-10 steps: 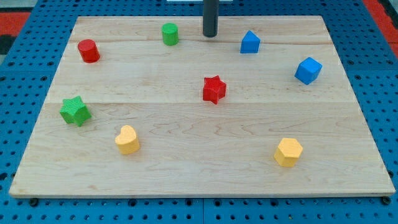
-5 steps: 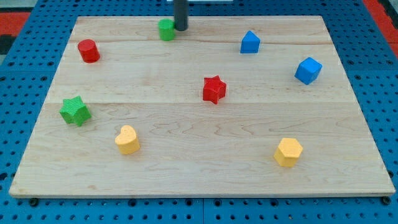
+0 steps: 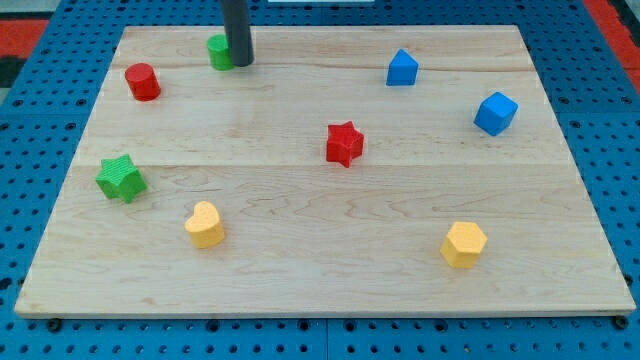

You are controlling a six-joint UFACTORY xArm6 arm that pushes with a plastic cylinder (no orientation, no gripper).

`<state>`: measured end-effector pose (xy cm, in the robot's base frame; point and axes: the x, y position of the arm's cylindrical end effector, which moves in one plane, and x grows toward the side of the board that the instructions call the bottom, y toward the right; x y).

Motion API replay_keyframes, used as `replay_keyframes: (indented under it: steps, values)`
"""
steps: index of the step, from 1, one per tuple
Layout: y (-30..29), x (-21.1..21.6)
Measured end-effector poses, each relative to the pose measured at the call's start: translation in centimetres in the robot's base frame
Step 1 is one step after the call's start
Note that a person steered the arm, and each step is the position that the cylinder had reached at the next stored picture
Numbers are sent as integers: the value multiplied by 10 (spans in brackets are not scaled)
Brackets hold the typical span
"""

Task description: Keep green circle above red circle

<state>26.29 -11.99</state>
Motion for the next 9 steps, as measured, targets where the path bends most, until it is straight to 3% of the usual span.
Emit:
replay_keyframes:
  steps: [3,4,5,7,8,9]
  values:
    - [-1,-19]
    - [-26,-22]
    - [-56,5]
    - [-84,-4]
    - [-85,-4]
    - [-21,2]
